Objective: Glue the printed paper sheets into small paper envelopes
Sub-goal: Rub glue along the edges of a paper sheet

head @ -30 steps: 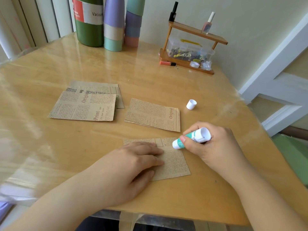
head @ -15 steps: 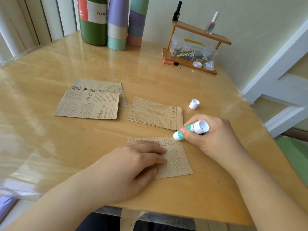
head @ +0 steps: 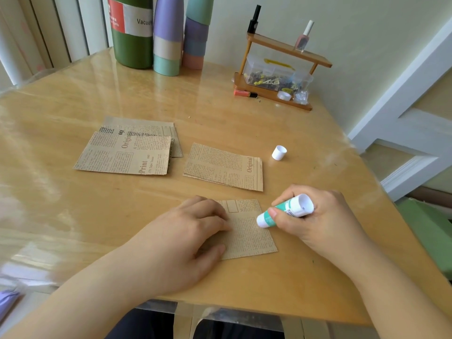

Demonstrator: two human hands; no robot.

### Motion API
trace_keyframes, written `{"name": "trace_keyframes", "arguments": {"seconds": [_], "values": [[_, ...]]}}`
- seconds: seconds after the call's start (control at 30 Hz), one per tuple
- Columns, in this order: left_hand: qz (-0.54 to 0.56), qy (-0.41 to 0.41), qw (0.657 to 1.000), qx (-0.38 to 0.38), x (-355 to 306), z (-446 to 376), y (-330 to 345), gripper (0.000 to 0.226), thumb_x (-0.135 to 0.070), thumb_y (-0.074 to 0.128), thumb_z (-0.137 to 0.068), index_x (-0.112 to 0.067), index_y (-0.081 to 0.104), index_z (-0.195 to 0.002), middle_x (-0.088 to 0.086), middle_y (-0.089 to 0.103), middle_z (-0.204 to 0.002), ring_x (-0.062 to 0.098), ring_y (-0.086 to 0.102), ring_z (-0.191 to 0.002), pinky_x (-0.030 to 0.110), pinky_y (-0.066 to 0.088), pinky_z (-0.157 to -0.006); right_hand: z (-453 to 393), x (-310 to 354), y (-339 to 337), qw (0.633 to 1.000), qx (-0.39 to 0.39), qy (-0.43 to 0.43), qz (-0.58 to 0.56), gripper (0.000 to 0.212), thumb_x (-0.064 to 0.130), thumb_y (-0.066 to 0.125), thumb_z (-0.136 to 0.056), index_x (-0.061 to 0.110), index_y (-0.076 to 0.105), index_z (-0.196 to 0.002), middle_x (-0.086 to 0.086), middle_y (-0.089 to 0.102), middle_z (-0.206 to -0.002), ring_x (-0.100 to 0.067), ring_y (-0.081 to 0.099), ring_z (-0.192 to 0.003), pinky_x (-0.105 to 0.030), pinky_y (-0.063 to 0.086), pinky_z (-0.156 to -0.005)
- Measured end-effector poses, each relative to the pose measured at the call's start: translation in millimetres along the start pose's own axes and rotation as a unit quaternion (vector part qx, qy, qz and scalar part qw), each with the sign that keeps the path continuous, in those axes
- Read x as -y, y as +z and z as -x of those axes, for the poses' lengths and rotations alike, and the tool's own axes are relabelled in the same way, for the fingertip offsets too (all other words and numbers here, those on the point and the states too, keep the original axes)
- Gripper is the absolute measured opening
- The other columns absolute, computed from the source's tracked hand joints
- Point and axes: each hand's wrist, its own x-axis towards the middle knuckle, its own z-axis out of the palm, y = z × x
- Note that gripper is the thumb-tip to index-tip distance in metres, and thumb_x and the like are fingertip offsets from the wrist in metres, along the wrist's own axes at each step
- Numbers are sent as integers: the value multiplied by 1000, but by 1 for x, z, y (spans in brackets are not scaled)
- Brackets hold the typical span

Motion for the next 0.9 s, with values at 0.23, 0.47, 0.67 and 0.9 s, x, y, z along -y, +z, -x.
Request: {"name": "trace_keyframes", "arguments": {"seconds": [0.23, 0.47, 0.67, 0.9], "values": [[-14, -10, 1000, -7, -1, -1, -1, 34, -41, 46, -82, -24, 67, -103, -14, 56, -104, 6, 53, -97, 28, 52, -81, -28, 3, 12, 1000, 0, -1, -28, 16, 14, 71, -79, 5, 65, -68, 21, 64, -56, -2, 43, -45, -11, 30, -45], [-10, -21, 1000, 1, -1, -1, -3, 35, -43, 46, -82, -24, 67, -102, -14, 57, -105, 7, 53, -97, 29, 51, -83, -33, 5, 14, 1000, -1, -7, -23, 17, 13, 71, -80, 2, 64, -69, 22, 62, -52, -3, 43, -44, -10, 28, -44], [-15, -20, 1000, 3, 0, -1, -2, 34, -41, 47, -82, -23, 68, -101, -13, 57, -103, 8, 53, -95, 21, 40, -84, -11, 5, 7, 1000, 4, 2, -12, 14, 14, 75, -76, 8, 66, -66, 20, 51, -44, -4, 38, -44, -10, 25, -43], [-16, -18, 1000, 4, 0, -1, -1, 34, -42, 47, -82, -23, 68, -102, -14, 57, -104, 7, 53, -96, 22, 43, -82, -1, 8, 3, 999, 35, 7, -19, 13, 6, 72, -77, 4, 65, -66, 25, 52, -43, -3, 39, -42, -8, 26, -41]]}}
